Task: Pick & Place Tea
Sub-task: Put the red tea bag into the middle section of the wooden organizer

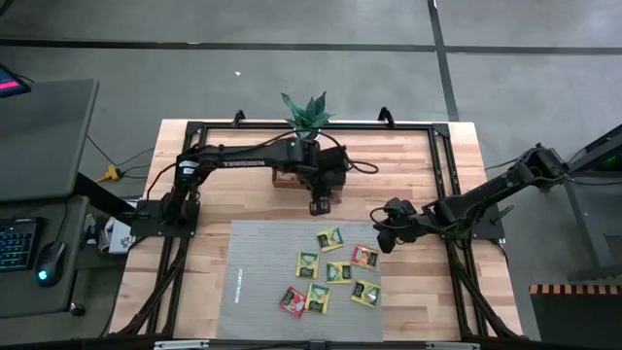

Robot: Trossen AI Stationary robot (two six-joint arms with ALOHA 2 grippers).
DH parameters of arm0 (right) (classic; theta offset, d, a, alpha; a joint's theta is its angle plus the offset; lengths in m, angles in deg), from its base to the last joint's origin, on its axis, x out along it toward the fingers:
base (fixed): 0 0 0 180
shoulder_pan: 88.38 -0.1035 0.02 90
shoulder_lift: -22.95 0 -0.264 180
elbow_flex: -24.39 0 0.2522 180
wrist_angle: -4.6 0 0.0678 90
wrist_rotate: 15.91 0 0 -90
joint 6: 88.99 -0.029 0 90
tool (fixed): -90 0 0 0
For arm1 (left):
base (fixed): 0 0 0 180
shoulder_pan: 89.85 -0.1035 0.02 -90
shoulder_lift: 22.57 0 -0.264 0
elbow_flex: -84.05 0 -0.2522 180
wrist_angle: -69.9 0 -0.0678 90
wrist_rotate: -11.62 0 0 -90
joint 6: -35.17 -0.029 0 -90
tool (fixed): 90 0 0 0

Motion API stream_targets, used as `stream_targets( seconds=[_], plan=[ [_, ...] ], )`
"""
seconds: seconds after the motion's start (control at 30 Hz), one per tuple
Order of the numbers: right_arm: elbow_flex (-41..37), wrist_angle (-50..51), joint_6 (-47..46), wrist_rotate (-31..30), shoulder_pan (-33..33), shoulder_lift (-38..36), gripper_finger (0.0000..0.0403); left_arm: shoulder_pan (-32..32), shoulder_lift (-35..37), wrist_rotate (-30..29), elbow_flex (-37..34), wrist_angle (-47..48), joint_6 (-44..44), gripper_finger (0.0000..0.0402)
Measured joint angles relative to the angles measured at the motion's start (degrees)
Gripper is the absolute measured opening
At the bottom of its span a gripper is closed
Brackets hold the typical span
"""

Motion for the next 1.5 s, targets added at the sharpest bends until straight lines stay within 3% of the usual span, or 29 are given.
stream_targets(
  seconds=[0.3, 0.7, 1.23, 1.5],
  plan=[
    [0.0, -0.09, -0.88, -0.58, 0.0, 0.0, 0.0, -3.26, -0.11, -3.55, 0.28, 9.52, -4.76, 0.0],
    [0.0, -0.2, -0.92, -0.58, 0.0, 0.0, 0.0, -9.89, -0.13, -4.88, 0.28, 10.34, -9.04, 0.0],
    [0.0, -0.2, -1.1, -0.8, 0.0, 0.0, 0.0, -10.1, -0.6, -6.01, 0.02, 8.87, -12.27, 0.0],
    [0.0, -0.2, -1.1, -0.8, 0.0, 0.02, 0.0, -10.1, -0.96, -7.1, -5.82, 5.44, -13.02, 0.0]
  ],
)
